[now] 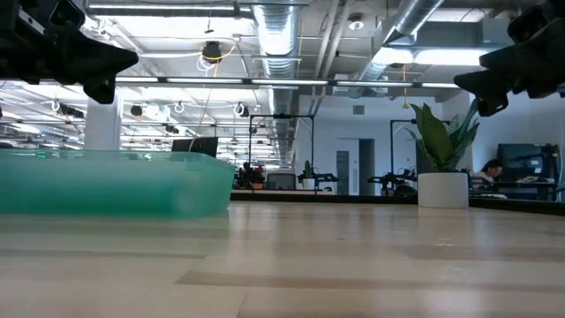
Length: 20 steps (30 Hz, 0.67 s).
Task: Roll microfiber towels into tight, uniform cylinder then place into a basket
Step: Return to Home Position
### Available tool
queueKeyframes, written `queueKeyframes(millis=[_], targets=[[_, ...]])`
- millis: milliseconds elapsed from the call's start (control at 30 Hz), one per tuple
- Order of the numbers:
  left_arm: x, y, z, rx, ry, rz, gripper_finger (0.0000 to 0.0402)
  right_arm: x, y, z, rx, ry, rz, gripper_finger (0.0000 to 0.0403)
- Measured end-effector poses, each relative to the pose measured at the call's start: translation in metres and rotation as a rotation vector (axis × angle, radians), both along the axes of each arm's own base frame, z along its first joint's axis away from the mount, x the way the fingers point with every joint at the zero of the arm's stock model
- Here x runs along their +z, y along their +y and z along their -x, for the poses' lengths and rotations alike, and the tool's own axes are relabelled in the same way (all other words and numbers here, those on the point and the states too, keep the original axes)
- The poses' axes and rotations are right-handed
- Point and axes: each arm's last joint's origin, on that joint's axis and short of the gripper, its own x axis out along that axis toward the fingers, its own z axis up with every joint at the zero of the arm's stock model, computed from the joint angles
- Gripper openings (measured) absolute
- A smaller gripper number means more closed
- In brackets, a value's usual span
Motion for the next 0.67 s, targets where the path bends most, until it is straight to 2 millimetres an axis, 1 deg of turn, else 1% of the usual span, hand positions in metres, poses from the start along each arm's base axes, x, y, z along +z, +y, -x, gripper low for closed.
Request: queueKeyframes(millis=[133,667], targets=[[0.0000,0.0000,0.0000,-0.002,-0.002,0.035,0.0000,0.0001,0.0000,0.0000,0.000,-0.001,-0.001,0.0233],[-0.0003,0.0000,0.0000,0.000,0.000,0.027,0.0000,0.0000,0.0000,0.0000,0.000,0.000,0.000,0.0233]])
